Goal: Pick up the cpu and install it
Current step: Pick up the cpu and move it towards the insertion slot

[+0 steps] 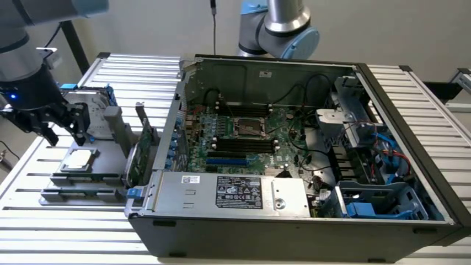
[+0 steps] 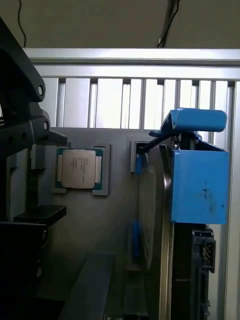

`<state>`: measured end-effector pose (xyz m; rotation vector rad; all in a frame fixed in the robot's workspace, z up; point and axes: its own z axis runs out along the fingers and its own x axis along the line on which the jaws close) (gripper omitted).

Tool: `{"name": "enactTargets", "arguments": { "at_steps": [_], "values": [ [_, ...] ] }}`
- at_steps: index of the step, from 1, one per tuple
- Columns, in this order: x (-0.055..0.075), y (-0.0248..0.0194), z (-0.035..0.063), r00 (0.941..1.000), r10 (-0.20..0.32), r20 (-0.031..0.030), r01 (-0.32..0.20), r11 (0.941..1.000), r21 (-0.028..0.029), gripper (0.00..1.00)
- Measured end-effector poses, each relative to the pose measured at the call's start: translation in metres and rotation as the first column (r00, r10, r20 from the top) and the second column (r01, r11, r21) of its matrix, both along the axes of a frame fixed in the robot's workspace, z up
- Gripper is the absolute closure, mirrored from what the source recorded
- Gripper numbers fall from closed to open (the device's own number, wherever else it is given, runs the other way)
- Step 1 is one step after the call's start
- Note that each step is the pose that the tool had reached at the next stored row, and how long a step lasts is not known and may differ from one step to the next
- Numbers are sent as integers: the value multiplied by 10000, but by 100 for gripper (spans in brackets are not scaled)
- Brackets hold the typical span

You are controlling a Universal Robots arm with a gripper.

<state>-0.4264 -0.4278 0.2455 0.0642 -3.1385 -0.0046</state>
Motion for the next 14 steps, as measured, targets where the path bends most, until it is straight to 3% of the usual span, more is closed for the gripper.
{"name": "enactTargets", "arguments": {
  "at_steps": [14],
  "values": [
    [3, 0, -254, 10000, 71, 0, -71, 10000, 0, 40]
  ]
}}
